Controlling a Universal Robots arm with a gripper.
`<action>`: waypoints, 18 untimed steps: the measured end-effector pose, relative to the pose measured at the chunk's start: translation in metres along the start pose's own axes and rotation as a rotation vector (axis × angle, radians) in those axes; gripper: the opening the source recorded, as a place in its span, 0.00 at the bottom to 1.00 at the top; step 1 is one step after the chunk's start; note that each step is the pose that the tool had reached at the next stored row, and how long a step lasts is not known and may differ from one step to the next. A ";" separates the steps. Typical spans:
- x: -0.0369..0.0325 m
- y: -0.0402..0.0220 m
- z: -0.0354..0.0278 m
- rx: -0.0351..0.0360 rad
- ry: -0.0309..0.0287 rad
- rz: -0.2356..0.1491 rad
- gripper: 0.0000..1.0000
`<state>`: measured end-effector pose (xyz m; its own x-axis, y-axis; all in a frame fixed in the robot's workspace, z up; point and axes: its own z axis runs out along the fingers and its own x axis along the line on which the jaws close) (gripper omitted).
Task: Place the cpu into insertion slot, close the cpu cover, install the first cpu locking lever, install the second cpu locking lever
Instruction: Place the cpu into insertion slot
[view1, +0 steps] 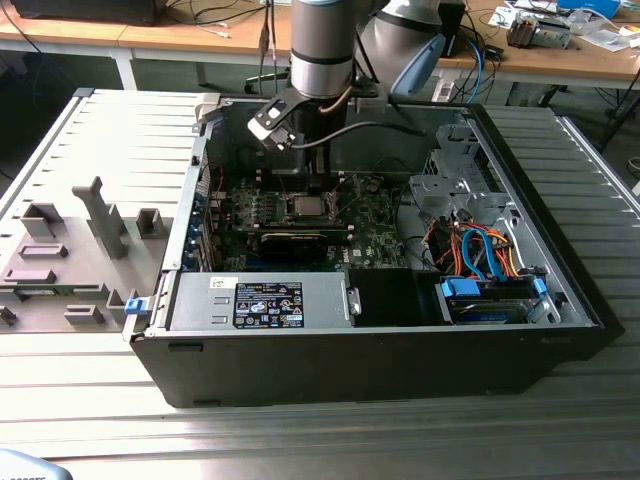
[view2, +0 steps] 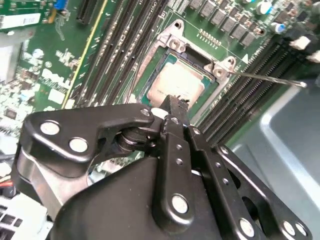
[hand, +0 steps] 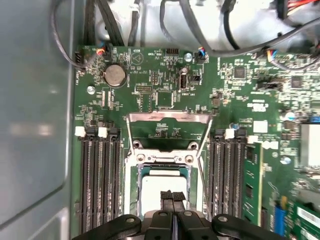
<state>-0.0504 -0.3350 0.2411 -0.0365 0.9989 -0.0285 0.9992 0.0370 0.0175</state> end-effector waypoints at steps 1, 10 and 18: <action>-0.0001 0.0001 -0.0031 0.0000 0.0000 0.000 0.11; -0.0010 0.0008 -0.0337 0.0000 0.0000 0.000 0.11; -0.0012 0.0009 -0.0404 0.0001 0.0000 0.000 0.11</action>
<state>-0.0503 -0.3350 0.2816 -0.0366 0.9989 -0.0285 0.9992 0.0371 0.0174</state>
